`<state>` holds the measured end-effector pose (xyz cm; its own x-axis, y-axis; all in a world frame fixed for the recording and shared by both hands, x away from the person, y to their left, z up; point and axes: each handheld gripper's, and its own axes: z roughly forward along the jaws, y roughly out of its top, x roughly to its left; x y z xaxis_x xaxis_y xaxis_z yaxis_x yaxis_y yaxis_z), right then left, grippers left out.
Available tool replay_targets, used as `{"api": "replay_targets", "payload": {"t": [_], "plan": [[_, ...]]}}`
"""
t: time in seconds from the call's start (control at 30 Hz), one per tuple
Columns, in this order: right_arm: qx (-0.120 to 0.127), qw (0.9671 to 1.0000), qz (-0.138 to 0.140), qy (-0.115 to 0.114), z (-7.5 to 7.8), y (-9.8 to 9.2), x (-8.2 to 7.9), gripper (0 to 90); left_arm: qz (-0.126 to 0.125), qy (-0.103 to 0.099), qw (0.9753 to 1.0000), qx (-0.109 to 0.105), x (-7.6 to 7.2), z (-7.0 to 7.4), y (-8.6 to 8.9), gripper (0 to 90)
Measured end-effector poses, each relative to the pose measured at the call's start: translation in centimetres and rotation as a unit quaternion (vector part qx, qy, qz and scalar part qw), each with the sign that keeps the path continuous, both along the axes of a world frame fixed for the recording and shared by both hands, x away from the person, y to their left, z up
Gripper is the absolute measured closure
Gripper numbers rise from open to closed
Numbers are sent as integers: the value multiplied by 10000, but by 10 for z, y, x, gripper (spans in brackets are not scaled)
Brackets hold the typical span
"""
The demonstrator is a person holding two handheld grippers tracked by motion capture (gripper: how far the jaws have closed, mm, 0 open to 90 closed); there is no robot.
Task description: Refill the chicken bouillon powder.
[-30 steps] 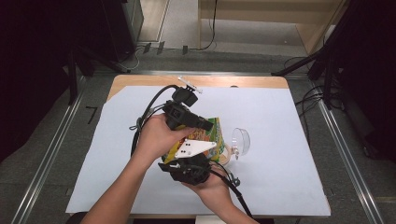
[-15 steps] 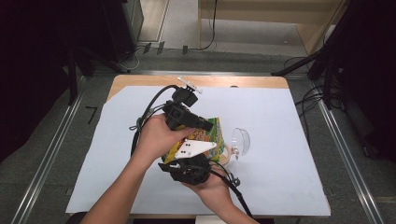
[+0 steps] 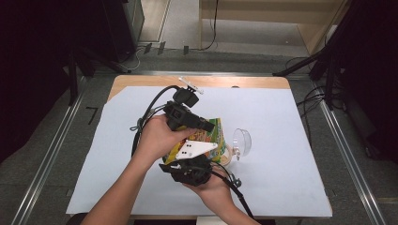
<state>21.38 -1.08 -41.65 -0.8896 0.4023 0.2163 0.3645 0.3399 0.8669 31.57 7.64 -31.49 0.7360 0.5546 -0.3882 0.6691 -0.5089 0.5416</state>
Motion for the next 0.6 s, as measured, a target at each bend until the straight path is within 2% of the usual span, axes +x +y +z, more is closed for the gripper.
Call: {"api": "replay_targets", "payload": {"t": [0.6], "plan": [[16, 10000, -13, 8, 0, 0, 0, 776, 14, -26, 10000, 4, -1, 0, -1, 785]]}}
